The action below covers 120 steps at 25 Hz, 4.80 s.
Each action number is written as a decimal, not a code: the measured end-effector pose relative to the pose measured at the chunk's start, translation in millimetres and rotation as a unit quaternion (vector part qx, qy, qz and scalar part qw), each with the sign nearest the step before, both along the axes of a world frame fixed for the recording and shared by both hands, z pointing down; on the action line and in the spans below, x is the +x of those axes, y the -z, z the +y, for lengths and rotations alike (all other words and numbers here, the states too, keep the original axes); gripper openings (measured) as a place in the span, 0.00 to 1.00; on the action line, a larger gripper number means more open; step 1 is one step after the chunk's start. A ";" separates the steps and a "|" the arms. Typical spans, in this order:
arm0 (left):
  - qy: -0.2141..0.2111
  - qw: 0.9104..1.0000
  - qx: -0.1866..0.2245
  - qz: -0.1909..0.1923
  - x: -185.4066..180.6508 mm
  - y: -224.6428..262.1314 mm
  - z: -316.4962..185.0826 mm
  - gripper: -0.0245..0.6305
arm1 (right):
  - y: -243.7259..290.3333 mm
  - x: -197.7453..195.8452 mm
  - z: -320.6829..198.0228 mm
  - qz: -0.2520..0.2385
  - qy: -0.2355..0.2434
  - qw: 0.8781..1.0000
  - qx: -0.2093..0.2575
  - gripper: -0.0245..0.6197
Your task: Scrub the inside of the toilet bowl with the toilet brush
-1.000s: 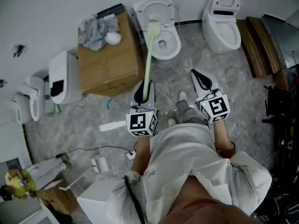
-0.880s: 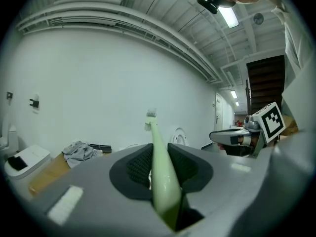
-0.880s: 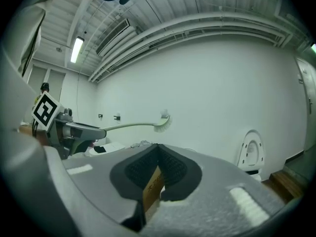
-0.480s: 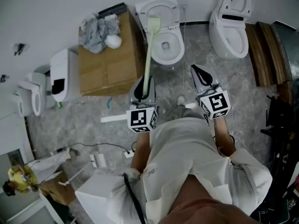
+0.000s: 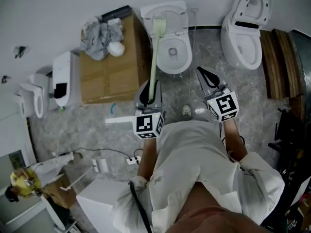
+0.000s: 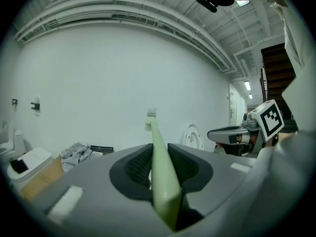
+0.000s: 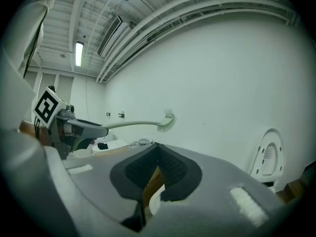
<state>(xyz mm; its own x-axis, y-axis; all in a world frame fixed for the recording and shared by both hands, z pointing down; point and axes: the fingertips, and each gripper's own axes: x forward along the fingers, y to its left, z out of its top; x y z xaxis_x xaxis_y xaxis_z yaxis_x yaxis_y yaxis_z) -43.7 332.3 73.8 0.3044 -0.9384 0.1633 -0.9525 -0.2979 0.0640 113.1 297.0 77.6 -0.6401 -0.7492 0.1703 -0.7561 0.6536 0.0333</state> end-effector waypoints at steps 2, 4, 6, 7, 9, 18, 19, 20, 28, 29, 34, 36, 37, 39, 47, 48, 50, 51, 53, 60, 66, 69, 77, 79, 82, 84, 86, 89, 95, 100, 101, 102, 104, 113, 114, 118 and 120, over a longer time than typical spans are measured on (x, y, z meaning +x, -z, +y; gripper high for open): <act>0.003 1.000 -0.001 0.002 1.5 -1.1 -9.7 0.21 | -2.0 2.3 -10.1 -0.001 0.001 1.000 -0.003 0.04; 0.004 1.000 -0.002 0.002 2.3 -2.7 -17.8 0.21 | -4.5 2.2 -18.4 -0.001 0.003 1.000 -0.006 0.04; 0.002 1.000 -0.004 0.001 2.6 -5.5 -25.7 0.21 | -6.2 0.4 -25.9 -0.001 0.007 1.000 -0.007 0.04; 0.002 1.000 -0.005 0.001 2.1 -6.9 -29.9 0.21 | -6.7 -0.8 -30.1 -0.001 0.008 1.000 -0.007 0.04; 0.001 1.000 -0.008 0.002 -0.1 -9.6 -37.7 0.21 | -7.8 -3.1 -38.1 -0.002 0.007 1.000 -0.009 0.04; -0.007 1.000 -0.013 0.010 -18.0 -23.2 -88.5 0.21 | -20.6 -16.1 -88.4 0.006 -0.006 1.000 -0.018 0.04; -0.010 1.000 -0.015 0.011 -20.8 -25.5 -96.3 0.21 | -23.2 -18.7 -95.8 0.008 -0.007 1.000 -0.019 0.04; -0.013 1.000 -0.017 0.013 -23.6 -28.4 -104.0 0.21 | -26.3 -21.6 -103.2 0.010 -0.009 1.000 -0.022 0.04; -0.048 0.997 -0.043 0.031 -50.0 -64.3 -173.2 0.21 | -52.2 -51.6 -165.7 0.009 -0.023 0.998 -0.054 0.04; -0.050 0.997 -0.047 0.032 -54.6 -69.6 -183.0 0.21 | -56.2 -56.9 -173.2 0.011 -0.023 0.998 -0.057 0.04; -0.064 0.995 -0.062 0.036 -71.5 -93.9 -229.9 0.21 | -77.7 -76.0 -206.5 0.020 -0.027 0.997 -0.075 0.04; -0.070 0.994 -0.072 0.035 -76.8 -103.8 -240.8 0.21 | -86.9 -81.1 -213.7 0.025 -0.031 0.995 -0.086 0.04; -0.073 0.994 -0.077 0.034 -79.6 -108.6 -245.7 0.21 | -91.2 -83.3 -217.7 0.027 -0.034 0.995 -0.091 0.04; -0.078 0.993 -0.087 0.031 -84.6 -118.4 -254.1 0.21 | -99.8 -85.9 -226.2 0.032 -0.042 0.994 -0.100 0.04; -0.104 0.985 -0.136 0.024 -91.2 -160.2 -274.5 0.21 | -136.2 -81.1 -250.8 0.044 -0.068 0.988 -0.131 0.04; -0.105 0.984 -0.142 0.023 -90.2 -165.5 -277.2 0.21 | -141.0 -79.3 -253.5 0.045 -0.071 0.987 -0.135 0.04; -0.103 0.982 -0.153 0.026 -87.2 -176.2 -283.3 0.21 | -151.0 -75.0 -259.6 0.048 -0.075 0.986 -0.144 0.04; -0.101 0.982 -0.159 0.029 -84.9 -181.8 -285.7 0.21 | -156.2 -72.3 -261.9 0.050 -0.076 0.985 -0.148 0.04; -0.098 0.980 -0.171 0.035 -79.0 -193.9 -288.3 0.21 | -166.7 -65.8 -265.5 0.053 -0.079 0.983 -0.156 0.04; -0.083 0.974 -0.207 0.044 -62.4 -240.5 -297.6 0.21 | -207.5 -53.9 -286.8 0.069 -0.066 0.979 -0.182 0.04; -0.057 0.969 -0.236 0.046 -51.2 -284.2 -300.9 0.21 | -244.8 -44.9 -296.9 0.081 -0.039 0.975 -0.203 0.04; -0.043 0.965 -0.253 0.053 -44.2 -305.7 -299.4 0.21 | -265.1 -39.0 -301.0 0.085 -0.028 0.973 -0.214 0.04; -0.016 0.952 -0.296 0.071 -18.6 -369.8 -295.2 0.21 | -322.9 -30.3 -309.7 0.098 0.003 0.965 -0.242 0.04; -0.013 0.950 -0.303 0.075 -13.9 -384.6 -295.0 0.21 | -335.7 -29.1 -310.6 0.101 0.007 0.964 -0.248 0.04; -0.008 0.946 -0.314 0.084 -9.4 -406.3 -294.4 0.21 | -352.7 -31.9 -313.4 0.104 0.016 0.962 -0.253 0.04; -0.004 0.942 -0.323 0.088 -7.2 -422.2 -295.5 0.21 | -366.5 -32.5 -315.0 0.106 0.020 0.960 -0.259 0.04; 0.001 0.940 -0.330 0.090 -5.0 -438.4 -297.8 0.21 | -380.6 -32.3 -316.5 0.109 0.023 0.958 -0.265 0.04; 0.009 0.935 -0.341 0.095 -1.4 -460.3 -299.8 0.21 | -401.5 -29.6 -315.4 0.112 0.025 0.953 -0.280 0.04; 0.017 0.927 -0.360 0.100 7.6 -500.9 -301.8 0.21 | -435.0 -28.3 -314.7 0.119 0.035 0.947 -0.296 0.04; 0.020 0.919 -0.379 0.102 16.1 -534.2 -299.8 0.21 | -457.6 -25.7 -308.6 0.123 0.037 0.942 -0.311 0.04; 0.021 0.917 -0.384 0.104 18.4 -540.5 -300.2 0.21 | -461.8 -25.1 -307.8 0.123 0.037 0.941 -0.313 0.04; 0.022 0.915 -0.389 0.107 21.0 -546.6 -300.2 0.21 | -465.5 -24.5 -306.7 0.124 0.037 0.940 -0.315 0.04; 0.024 0.909 -0.400 0.114 26.4 -558.2 -299.3 0.21 | -472.1 -24.1 -304.3 0.125 0.038 0.938 -0.320 0.04; 0.038 0.883 -0.444 0.146 50.6 -595.3 -296.3 0.21 | -490.0 -17.3 -298.9 0.128 0.037 0.934 -0.332 0.04; 0.040 0.880 -0.449 0.151 52.4 -598.2 -295.4 0.21 | -491.4 -16.6 -298.8 0.129 0.037 0.933 -0.333 0.04; 0.039 0.867 -0.469 0.165 60.3 -608.4 -291.0 0.21 | -494.6 -14.7 -298.1 0.128 0.034 0.933 -0.335 0.04; 0.032 0.864 -0.476 0.164 64.7 -610.8 -289.6 0.21 | -494.8 -13.9 -297.6 0.126 0.032 0.933 -0.336 0.04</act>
